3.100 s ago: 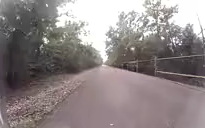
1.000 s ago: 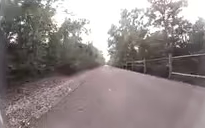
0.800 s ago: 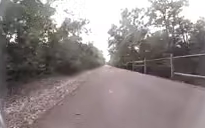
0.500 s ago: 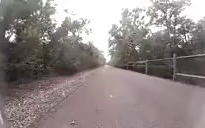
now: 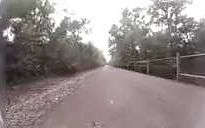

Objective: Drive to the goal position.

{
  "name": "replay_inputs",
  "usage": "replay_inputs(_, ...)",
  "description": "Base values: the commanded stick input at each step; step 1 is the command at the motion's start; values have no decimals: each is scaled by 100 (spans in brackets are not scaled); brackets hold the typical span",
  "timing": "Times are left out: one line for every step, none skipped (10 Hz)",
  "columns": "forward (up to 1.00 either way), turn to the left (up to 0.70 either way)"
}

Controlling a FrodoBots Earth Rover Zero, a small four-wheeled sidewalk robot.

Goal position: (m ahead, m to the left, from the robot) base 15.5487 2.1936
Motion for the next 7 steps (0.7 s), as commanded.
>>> replay_inputs(70,0)
replay_inputs(70,0)
replay_inputs(70,0)
replay_inputs(70,0)
replay_inputs(70,0)
replay_inputs(70,0)
replay_inputs(70,0)
